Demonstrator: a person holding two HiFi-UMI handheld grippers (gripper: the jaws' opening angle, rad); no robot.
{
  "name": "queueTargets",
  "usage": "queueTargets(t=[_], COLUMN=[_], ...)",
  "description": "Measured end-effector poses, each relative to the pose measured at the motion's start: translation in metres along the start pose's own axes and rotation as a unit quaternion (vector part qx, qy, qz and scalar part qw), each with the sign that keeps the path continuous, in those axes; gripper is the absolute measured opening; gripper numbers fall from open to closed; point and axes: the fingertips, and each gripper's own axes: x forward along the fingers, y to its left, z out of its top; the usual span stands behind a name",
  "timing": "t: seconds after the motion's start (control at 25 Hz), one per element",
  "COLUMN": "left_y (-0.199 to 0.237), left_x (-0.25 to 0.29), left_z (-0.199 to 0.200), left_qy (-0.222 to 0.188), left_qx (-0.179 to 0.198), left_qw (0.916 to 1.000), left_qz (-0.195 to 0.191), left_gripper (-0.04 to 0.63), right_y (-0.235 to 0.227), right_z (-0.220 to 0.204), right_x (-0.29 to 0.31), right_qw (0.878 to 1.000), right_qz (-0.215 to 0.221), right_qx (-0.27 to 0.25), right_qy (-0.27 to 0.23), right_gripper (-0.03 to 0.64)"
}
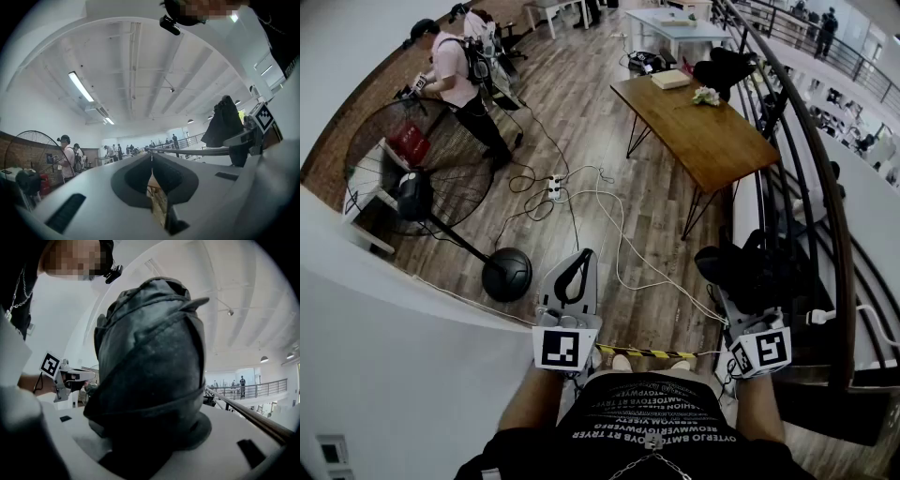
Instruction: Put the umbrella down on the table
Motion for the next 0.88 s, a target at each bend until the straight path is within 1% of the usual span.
queueTargets(t=[0.16, 0.36, 0.52, 0.6, 0.76, 0.88], left_y=[0.013, 0.025, 0.033, 0.034, 0.027, 0.02], left_x=[-0.002, -0.005, -0.007, -0.006, 0.005, 0.019], left_z=[-0.005, -0.02, -0.032, -0.038, -0.039, -0.04], left_qy=[0.005, 0.017, 0.013, 0.012, 0.013, 0.013], left_qx=[-0.001, 0.0, -0.034, -0.043, -0.04, -0.028], left_qw=[1.0, 0.9995, 0.999, 0.9987, 0.9989, 0.9992], left_qz=[-0.004, -0.026, -0.024, -0.022, -0.022, -0.026], left_gripper=[0.03, 0.03, 0.031, 0.03, 0.031, 0.029], right_y=[0.009, 0.026, 0.03, 0.031, 0.022, 0.01], right_z=[0.006, 0.017, 0.018, 0.014, 0.002, -0.01], right_x=[0.01, 0.009, 0.006, 0.008, 0.014, 0.018], right_qw=[1.0, 1.0, 1.0, 1.0, 1.0, 1.0], right_qz=[-0.003, 0.004, 0.006, 0.008, 0.006, 0.001], right_qx=[-0.006, 0.007, -0.014, -0.017, -0.009, 0.0], right_qy=[0.002, -0.012, 0.0, 0.005, 0.014, 0.018], right_gripper=[0.278, 0.279, 0.278, 0.278, 0.278, 0.278])
